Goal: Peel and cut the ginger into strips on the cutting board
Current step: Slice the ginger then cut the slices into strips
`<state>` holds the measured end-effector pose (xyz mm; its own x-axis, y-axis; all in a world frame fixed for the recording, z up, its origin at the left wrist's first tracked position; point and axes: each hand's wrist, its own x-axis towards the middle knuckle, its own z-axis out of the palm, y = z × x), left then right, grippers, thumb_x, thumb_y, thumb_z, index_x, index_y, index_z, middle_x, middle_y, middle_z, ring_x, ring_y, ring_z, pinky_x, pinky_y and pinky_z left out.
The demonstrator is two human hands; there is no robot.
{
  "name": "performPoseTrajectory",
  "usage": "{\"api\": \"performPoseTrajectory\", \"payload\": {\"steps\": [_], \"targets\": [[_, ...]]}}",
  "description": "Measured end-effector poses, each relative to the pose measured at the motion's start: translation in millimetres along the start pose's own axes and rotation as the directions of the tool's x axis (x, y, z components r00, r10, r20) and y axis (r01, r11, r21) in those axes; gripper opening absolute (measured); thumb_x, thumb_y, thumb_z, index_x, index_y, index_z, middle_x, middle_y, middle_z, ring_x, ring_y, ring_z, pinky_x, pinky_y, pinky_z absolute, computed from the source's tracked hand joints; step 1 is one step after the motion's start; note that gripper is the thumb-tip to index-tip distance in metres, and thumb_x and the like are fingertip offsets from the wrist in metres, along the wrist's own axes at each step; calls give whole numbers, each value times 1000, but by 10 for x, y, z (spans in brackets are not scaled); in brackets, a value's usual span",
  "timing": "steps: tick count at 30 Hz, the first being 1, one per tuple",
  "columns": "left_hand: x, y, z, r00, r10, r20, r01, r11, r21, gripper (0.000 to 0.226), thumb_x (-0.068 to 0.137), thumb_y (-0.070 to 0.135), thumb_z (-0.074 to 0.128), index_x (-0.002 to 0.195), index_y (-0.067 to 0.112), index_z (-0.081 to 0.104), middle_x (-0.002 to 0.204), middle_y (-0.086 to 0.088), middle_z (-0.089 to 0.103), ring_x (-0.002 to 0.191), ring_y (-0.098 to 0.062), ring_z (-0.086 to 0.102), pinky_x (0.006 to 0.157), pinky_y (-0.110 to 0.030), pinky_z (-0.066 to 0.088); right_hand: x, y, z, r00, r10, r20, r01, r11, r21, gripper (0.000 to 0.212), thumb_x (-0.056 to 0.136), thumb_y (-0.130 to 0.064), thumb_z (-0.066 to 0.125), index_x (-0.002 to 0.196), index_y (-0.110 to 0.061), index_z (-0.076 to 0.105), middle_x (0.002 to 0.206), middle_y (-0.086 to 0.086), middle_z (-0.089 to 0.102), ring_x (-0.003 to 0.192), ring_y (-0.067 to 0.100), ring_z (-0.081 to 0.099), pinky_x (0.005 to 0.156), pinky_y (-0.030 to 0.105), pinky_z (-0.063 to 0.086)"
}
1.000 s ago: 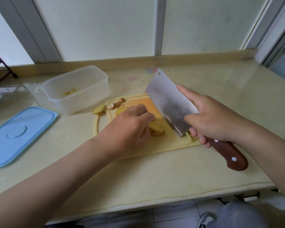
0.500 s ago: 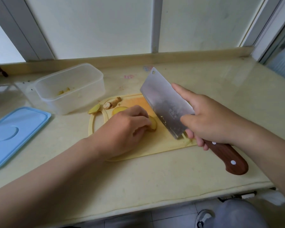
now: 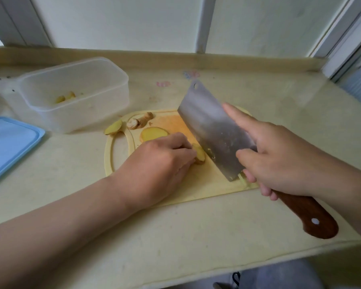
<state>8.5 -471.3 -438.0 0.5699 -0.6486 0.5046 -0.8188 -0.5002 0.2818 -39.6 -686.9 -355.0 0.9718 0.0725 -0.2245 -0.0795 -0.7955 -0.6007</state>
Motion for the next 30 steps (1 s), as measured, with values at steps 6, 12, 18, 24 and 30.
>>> {"api": "performPoseTrajectory", "payload": {"steps": [6, 12, 18, 24, 30], "targets": [[-25, -25, 32, 1000, -2, 0, 2, 1000, 14, 23, 94, 16, 56, 86, 8, 75, 90, -7, 69, 74, -26, 68, 58, -36, 56, -58, -91, -15, 998, 55, 27, -54, 997, -51, 94, 99, -10, 42, 131, -89, 1, 62, 9, 67, 42, 21, 62, 44, 35, 56], [-25, -45, 44, 1000, 11, -11, -11, 1000, 1, 31, 99, 19, 50, 84, 7, 74, 89, -9, 67, 74, -29, 68, 62, -39, 56, -142, -100, 56, 999, 14, -51, -16, 999, -42, 93, 100, -13, 45, 128, -92, 6, 67, 17, 66, 40, 22, 61, 43, 35, 57], [-21, -68, 48, 1000, 21, -14, -21, 1000, -5, 29, 98, 19, 52, 85, 7, 74, 88, -8, 67, 75, -29, 68, 61, -40, 56, -115, -126, 13, 1000, 9, -3, -9, 989, -144, 90, 99, -14, 43, 139, -86, 7, 63, 15, 66, 42, 27, 63, 44, 38, 58], [-17, -81, 60, 998, 64, -9, -64, 997, 40, 28, 96, 23, 54, 89, 6, 75, 91, -9, 69, 78, -31, 69, 61, -40, 57, 157, -244, 51, 999, -31, 8, 32, 974, -224, 92, 96, -11, 42, 152, -73, 3, 56, 6, 63, 39, 21, 64, 43, 40, 59], [-95, -32, 10, 994, 109, -22, -108, 992, 68, 32, 96, 23, 51, 89, 5, 76, 97, -12, 74, 83, -29, 71, 68, -37, 58, 28, -114, 183, 985, -61, -164, 53, 997, -50, 90, 99, -9, 43, 151, -73, 6, 66, 20, 65, 44, 31, 61, 42, 40, 58]]}}
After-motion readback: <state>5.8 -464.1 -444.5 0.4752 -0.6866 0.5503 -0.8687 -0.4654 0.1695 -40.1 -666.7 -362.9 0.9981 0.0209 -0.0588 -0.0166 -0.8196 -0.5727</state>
